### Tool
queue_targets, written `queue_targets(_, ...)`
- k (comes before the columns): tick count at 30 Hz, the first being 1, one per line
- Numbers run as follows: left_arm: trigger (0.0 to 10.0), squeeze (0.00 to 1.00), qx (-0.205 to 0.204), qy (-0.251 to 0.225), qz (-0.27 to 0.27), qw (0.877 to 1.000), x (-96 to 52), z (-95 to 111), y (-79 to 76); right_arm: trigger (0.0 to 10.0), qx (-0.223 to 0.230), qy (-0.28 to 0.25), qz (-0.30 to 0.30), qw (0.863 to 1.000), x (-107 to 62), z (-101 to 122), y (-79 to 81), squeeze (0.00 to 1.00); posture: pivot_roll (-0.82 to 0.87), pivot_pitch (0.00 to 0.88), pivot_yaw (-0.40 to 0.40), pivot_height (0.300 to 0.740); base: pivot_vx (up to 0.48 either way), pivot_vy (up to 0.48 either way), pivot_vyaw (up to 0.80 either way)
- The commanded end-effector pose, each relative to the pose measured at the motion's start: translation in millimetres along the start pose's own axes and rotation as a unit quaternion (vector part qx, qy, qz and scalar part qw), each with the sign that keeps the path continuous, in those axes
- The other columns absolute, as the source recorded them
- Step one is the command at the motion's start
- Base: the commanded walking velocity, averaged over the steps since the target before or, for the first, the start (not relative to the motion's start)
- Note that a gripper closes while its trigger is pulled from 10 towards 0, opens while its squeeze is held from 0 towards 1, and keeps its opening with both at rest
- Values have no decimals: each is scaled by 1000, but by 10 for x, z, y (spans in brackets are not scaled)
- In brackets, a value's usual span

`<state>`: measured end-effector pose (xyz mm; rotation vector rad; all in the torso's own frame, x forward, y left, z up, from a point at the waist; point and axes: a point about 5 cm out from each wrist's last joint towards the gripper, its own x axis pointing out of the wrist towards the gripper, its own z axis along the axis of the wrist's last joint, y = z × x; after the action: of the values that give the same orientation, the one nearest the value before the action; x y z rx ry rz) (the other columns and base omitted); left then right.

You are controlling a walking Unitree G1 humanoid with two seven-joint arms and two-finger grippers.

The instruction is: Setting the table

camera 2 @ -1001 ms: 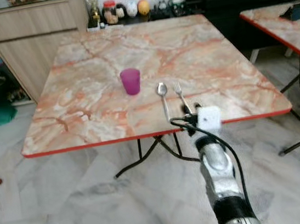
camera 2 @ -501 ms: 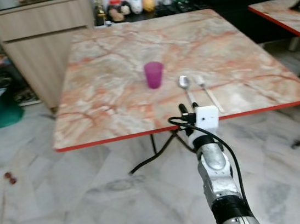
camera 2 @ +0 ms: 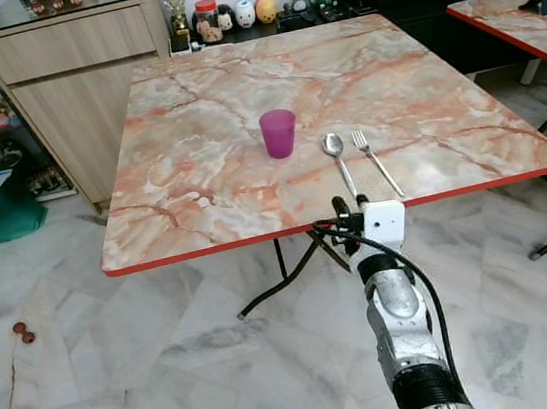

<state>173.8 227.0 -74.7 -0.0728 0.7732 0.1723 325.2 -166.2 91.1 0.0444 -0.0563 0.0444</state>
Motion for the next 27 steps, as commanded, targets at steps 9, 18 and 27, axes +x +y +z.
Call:
queue_targets(9, 10000, 0, 6, 15, -7, 1000, -20, -72, -6, 10000, -2, -3, -2, 1000, -33, 3, 10, 0, -56, 0, 50, 707, 256, 0, 0)
queue_targets(18, 10000, 0, 6, 14, -10, 1000, -11, -58, -33, 10000, 0, -1, 1, 1000, -37, 0, 33, 0, -55, 0, 47, 707, 258, 0, 0)
queue_targets(27, 10000, 0, 8, 10, -15, 1000, 6, -24, -64, 10000, 0, 5, -2, 1000, -83, -30, 38, 0, -59, 0, 49, 707, 0, 0, 0)
